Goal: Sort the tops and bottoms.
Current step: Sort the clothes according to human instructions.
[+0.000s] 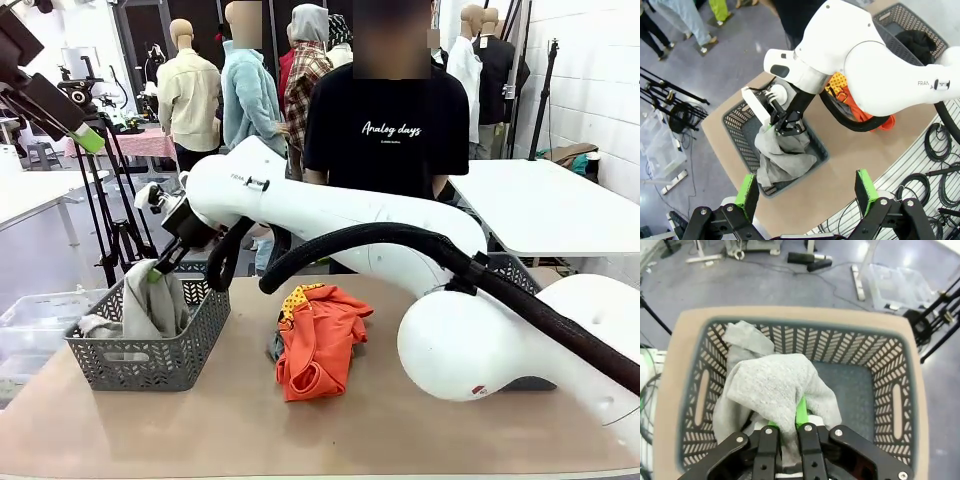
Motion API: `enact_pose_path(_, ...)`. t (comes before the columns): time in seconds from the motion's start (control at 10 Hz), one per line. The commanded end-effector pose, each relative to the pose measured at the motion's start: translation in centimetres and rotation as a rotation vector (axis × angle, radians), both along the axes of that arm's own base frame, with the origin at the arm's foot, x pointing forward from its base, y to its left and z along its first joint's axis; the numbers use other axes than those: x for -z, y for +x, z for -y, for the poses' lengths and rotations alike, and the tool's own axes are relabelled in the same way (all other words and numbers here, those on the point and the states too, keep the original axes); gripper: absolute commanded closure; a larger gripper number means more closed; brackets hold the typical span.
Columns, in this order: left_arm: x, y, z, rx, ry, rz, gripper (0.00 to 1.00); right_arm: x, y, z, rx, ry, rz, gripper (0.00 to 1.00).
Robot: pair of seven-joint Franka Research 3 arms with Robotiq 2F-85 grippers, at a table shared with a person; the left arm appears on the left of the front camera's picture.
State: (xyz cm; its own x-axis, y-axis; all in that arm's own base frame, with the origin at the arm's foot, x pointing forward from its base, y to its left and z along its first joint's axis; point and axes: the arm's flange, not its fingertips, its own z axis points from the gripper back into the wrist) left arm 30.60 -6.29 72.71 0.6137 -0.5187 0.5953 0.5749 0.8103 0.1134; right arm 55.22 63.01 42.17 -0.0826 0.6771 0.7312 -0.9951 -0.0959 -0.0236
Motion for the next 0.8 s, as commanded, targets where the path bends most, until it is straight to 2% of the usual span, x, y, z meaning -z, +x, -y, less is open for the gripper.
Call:
enact_pose_path(0.0, 0.0, 0.0, -0.1, 0.001, -0.002, -0.001, 0.00, -1.5, 4.9, -5.4, 0.003, -0.053, -0.037, 0.92)
enact_pose_path(0.4, 0.0, 0.0, -0.1, 0.001, -0.002, -0.001, 0.00, -3.0, 4.7, -4.6, 0.022, -0.048, -0.010, 0.13)
enact_pose_path(0.5, 0.0, 0.0, -0.1, 0.001, -0.002, -0.001, 0.00, -4.0, 4.7, -4.0, 0.031, -0.026, 0.000, 0.00)
enact_pose_path(0.7, 0.0, 0.0, -0.1, 0.001, -0.002, -0.001, 0.00, -6.3, 4.3, -2.6, 0.051, -0.020, 0.024, 0.00)
